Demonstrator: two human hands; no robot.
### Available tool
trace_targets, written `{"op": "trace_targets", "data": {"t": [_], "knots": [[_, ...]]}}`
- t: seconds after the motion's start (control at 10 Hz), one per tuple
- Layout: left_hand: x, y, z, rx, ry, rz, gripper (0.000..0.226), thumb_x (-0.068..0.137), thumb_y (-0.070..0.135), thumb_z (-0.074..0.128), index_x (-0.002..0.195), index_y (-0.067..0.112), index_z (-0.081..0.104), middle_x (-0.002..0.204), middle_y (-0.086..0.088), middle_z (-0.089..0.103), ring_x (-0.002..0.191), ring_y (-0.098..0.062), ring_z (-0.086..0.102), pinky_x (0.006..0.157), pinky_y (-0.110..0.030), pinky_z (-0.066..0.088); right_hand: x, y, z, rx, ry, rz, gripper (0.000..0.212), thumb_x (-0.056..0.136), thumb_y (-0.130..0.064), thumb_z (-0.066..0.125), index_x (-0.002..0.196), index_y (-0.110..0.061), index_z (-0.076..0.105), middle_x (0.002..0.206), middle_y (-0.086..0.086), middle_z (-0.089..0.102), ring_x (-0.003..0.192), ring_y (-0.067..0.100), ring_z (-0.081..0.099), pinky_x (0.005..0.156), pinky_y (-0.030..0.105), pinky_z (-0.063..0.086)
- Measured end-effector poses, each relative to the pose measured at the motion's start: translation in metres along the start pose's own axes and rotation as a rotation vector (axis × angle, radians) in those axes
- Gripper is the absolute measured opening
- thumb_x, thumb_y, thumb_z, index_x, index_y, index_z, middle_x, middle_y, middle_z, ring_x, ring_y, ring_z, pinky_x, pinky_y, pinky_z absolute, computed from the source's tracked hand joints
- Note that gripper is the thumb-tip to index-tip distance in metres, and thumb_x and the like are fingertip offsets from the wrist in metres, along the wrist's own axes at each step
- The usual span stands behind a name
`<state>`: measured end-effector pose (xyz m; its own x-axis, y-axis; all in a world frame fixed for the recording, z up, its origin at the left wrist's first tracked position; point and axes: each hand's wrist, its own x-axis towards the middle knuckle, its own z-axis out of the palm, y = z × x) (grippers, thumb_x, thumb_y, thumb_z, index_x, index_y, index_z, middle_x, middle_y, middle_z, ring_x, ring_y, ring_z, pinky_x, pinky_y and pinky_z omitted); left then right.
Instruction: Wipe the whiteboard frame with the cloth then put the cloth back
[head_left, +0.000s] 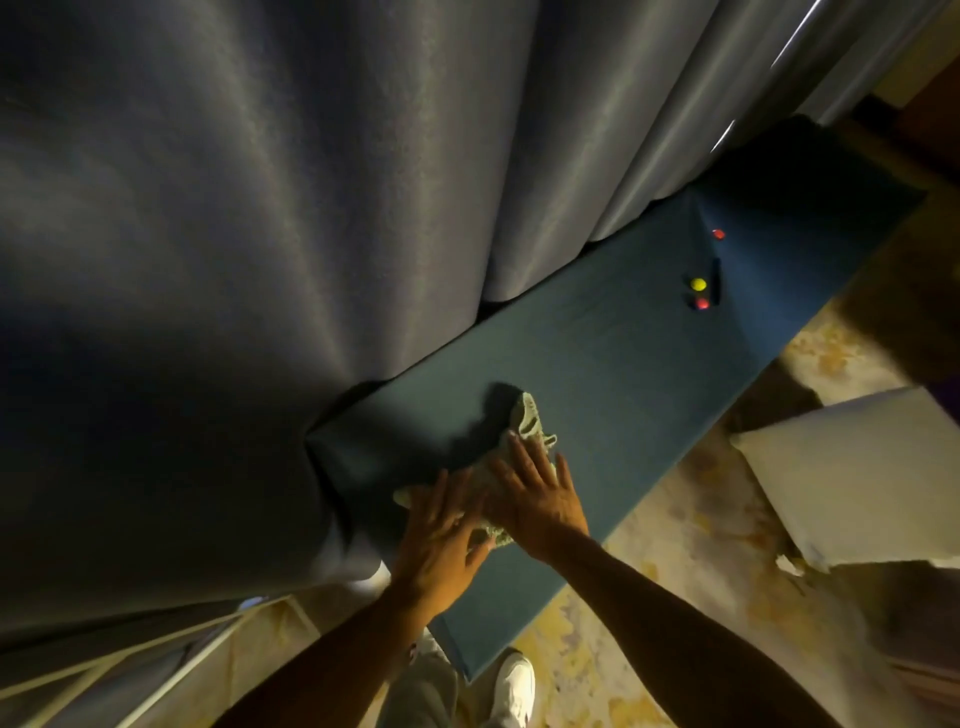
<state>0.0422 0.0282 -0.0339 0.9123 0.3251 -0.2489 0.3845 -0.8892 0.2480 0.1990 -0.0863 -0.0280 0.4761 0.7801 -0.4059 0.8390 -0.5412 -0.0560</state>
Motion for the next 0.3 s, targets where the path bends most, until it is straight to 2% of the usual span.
{"op": "trace_targets", "data": {"t": [0.1,0.2,0.3], "knots": [[0.000,0.000,0.007,0.057,-0.083,0.016,0.070,0.071,0.057,0.090,0.130,0.022,0.076,0.143,-0.017,0.066,0.130,-0.042,0.065,0.099,-0.058,0.059,-0.001,0.007,-0.003,0.023,-0.046,0.018,0.075,0.092,-0.072,0.015,0.157,-0.037,0.008,0.167,0.002,-0.004,0.152,0.031,-0.007,0.118,0.062,0.005],[0.004,0.003,-0.009,0.129,-0.028,0.037,0.058,0.065,0.060,0.093,0.109,0.024,0.084,0.126,-0.016,0.076,0.113,-0.040,0.075,0.084,-0.050,0.065,0.003,0.009,-0.022,0.091,-0.039,0.039,0.073,0.092,-0.068,0.035,0.156,-0.035,0.021,0.165,0.002,0.015,0.151,0.029,0.008,0.115,0.058,0.018],[0.004,0.008,-0.044,0.077,0.159,-0.006,0.059,0.062,0.055,0.097,0.110,0.022,0.085,0.122,-0.015,0.078,0.105,-0.035,0.079,0.075,-0.051,0.066,0.004,0.005,-0.056,0.078,-0.039,0.036,0.069,0.093,-0.062,0.044,0.153,-0.033,0.027,0.162,0.008,0.023,0.147,0.030,0.023,0.116,0.053,0.022]]}}
